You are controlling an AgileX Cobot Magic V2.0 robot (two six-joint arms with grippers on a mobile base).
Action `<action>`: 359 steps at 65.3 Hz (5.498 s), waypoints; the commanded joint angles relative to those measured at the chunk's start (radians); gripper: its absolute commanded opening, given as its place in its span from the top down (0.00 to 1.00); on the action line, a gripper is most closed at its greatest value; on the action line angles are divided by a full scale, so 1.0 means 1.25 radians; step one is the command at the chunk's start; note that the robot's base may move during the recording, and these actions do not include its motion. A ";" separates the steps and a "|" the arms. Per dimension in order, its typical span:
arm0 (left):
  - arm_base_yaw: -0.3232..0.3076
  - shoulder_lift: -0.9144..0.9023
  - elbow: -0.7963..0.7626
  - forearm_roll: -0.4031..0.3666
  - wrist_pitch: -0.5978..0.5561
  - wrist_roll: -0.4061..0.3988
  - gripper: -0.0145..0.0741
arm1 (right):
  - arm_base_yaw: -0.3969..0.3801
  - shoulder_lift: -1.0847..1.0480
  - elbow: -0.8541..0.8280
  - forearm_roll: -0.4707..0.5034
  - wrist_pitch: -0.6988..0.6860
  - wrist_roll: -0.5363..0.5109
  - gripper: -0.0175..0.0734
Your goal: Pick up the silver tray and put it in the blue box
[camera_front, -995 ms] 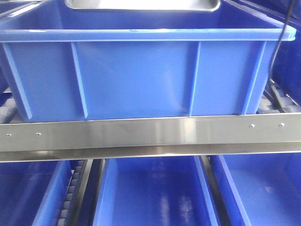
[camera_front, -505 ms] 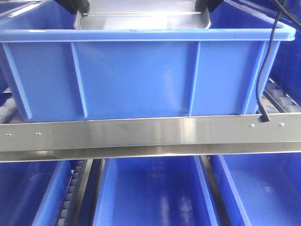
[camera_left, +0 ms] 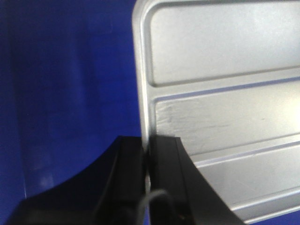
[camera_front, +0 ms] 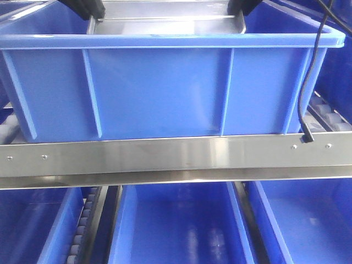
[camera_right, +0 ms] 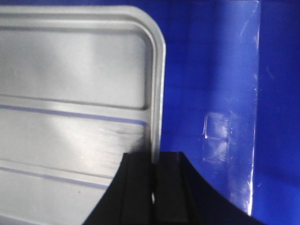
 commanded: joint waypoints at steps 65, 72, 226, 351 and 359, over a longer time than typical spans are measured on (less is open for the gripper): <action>-0.034 -0.039 -0.036 -0.124 -0.097 0.007 0.85 | 0.028 -0.039 -0.035 0.148 -0.102 -0.017 0.74; -0.034 -0.039 -0.036 -0.106 -0.090 0.007 0.85 | 0.028 -0.039 -0.035 0.148 -0.101 -0.017 0.73; 0.024 -0.798 0.906 -0.136 -0.685 0.195 0.84 | 0.040 -0.800 0.887 0.073 -0.705 -0.260 0.75; 0.024 -1.321 1.117 -0.137 -0.578 0.195 0.84 | -0.234 -1.480 1.428 -0.067 -0.766 -0.209 0.75; 0.024 -1.321 1.117 -0.137 -0.578 0.195 0.84 | -0.234 -1.480 1.428 -0.067 -0.766 -0.209 0.75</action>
